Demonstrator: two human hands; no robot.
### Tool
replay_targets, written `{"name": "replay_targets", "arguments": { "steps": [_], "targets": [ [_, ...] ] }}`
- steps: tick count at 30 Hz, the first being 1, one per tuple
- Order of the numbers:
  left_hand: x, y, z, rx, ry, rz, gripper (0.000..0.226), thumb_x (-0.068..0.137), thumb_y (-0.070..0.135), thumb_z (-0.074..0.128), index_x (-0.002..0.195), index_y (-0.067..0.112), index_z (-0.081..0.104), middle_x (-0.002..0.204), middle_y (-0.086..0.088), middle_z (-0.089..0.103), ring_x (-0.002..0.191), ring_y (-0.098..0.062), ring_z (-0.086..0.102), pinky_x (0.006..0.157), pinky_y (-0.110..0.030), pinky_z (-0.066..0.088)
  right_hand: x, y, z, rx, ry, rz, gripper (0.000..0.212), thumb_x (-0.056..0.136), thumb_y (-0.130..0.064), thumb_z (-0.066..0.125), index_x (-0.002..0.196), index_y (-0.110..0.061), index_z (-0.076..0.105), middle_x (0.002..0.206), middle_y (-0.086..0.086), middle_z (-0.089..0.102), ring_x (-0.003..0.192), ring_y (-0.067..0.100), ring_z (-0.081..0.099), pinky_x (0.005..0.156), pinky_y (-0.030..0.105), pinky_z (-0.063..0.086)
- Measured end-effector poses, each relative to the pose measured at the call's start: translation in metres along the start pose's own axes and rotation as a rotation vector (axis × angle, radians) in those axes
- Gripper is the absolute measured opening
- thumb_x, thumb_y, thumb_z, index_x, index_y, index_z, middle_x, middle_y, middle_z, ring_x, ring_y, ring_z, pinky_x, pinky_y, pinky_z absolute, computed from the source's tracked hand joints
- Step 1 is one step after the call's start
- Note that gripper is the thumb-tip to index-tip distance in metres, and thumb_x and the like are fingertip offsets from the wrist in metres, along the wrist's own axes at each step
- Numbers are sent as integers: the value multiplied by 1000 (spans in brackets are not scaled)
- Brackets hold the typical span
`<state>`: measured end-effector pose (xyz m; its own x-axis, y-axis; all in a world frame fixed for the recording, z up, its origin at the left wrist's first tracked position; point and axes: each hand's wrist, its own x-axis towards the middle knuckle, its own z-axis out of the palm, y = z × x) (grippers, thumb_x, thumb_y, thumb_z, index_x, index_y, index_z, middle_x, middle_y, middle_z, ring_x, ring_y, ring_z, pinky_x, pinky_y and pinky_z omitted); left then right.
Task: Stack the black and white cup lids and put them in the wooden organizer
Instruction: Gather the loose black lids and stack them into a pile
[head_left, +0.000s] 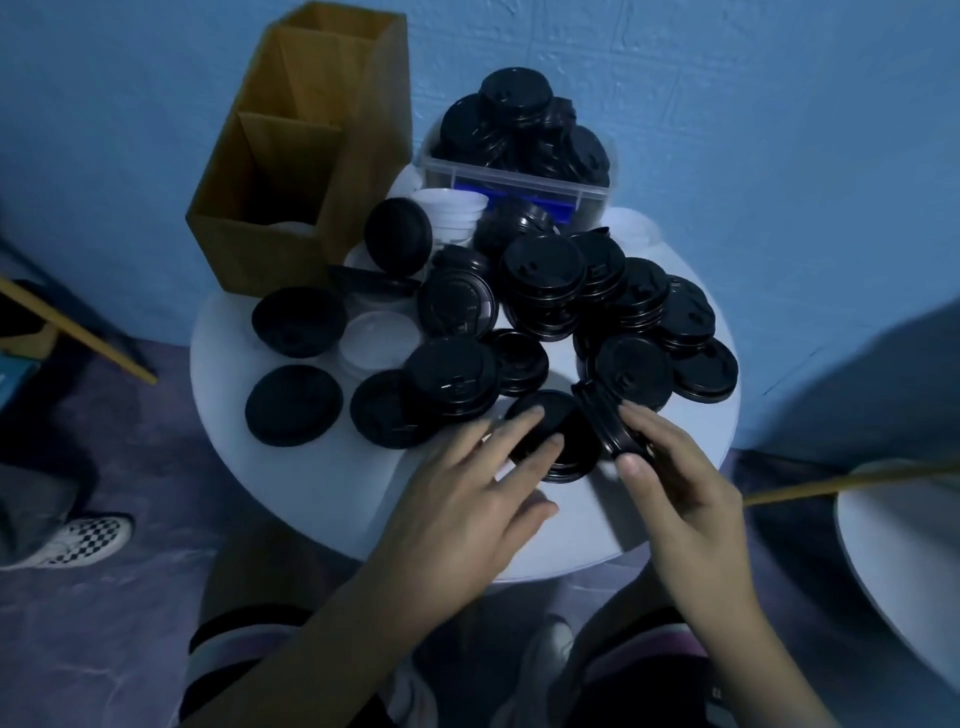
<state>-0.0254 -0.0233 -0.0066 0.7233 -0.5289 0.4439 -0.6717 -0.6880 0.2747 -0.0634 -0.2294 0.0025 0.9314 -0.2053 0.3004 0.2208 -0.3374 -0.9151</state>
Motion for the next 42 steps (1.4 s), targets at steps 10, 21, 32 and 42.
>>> {"name": "replay_targets", "arguments": {
  "steps": [10, 21, 32, 42],
  "targets": [
    [-13, 4, -4, -264, -20, -295, 33, 82, 38, 79, 107, 23, 65, 140, 16, 57, 120, 2, 53, 89, -19, 48, -14, 9, -23, -314, -215, 11, 57, 83, -46, 70, 137, -35, 59, 152, -16, 44, 141, -2, 39, 108, 6, 30],
    [-3, -3, -6, -226, -95, -303, 71, 80, 60, 63, 142, 28, 49, 136, 30, 42, 126, 7, 34, 107, -6, 17, -6, 6, -14, -312, -316, -9, 57, 83, -53, 68, 137, -39, 58, 154, -24, 39, 139, -7, 39, 106, 4, 31],
    [4, -5, 0, -336, -153, -333, 88, 81, 50, 78, 151, 49, 25, 131, 38, 37, 127, 14, 30, 103, -6, 23, 9, 7, -6, -414, -386, -62, 60, 84, -61, 65, 139, -41, 56, 148, -32, 32, 137, -9, 37, 108, 12, 35],
    [3, -8, -1, -360, -145, -282, 72, 82, 59, 58, 147, 28, 51, 141, 25, 48, 131, 6, 42, 106, 0, 21, 10, 12, -6, -472, -436, -120, 55, 85, -57, 67, 137, -42, 58, 149, -28, 31, 135, -8, 37, 106, 9, 32]
  ]
}}
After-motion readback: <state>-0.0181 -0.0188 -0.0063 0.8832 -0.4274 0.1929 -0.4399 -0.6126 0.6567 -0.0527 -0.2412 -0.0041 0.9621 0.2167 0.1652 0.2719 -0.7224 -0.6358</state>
